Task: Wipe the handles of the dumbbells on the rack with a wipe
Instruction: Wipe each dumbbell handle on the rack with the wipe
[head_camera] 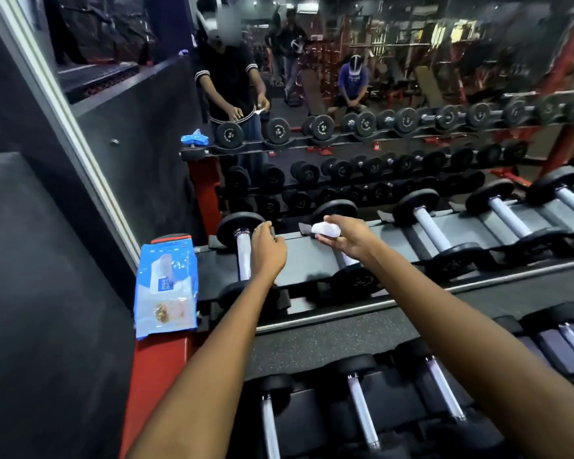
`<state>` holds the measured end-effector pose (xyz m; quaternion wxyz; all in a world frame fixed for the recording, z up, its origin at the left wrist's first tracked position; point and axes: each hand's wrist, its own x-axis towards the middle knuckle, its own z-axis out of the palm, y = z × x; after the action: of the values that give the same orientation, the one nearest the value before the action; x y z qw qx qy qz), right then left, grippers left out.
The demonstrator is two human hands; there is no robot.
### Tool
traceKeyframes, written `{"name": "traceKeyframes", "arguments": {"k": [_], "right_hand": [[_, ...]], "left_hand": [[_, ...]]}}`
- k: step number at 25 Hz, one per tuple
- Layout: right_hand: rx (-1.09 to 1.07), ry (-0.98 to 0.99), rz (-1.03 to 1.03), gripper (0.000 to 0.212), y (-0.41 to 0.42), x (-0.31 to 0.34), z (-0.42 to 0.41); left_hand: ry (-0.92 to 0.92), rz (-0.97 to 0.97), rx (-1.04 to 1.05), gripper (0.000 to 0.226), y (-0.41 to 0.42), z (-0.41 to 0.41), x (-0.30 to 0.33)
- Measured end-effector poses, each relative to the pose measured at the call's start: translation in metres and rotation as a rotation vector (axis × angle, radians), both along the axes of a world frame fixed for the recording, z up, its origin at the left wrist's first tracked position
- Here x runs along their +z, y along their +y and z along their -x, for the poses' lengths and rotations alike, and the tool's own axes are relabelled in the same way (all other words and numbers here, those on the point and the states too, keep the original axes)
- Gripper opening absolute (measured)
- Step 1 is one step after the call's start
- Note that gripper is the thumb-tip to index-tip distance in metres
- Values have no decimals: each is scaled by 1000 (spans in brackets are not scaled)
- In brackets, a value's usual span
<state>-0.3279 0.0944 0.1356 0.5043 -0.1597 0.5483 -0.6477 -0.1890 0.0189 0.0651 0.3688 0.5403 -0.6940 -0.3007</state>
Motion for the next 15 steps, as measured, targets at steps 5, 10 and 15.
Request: {"name": "traceKeyframes", "arguments": {"k": [5, 10, 15], "right_hand": [[79, 215, -39, 15, -6, -24, 67], [150, 308, -97, 10, -20, -61, 137], [407, 562, -184, 22, -32, -96, 170]], "left_hand": [[-271, -17, 39, 53, -3, 65, -35], [-528, 89, 27, 61, -17, 88, -67], [-774, 152, 47, 72, -17, 102, -93]]}}
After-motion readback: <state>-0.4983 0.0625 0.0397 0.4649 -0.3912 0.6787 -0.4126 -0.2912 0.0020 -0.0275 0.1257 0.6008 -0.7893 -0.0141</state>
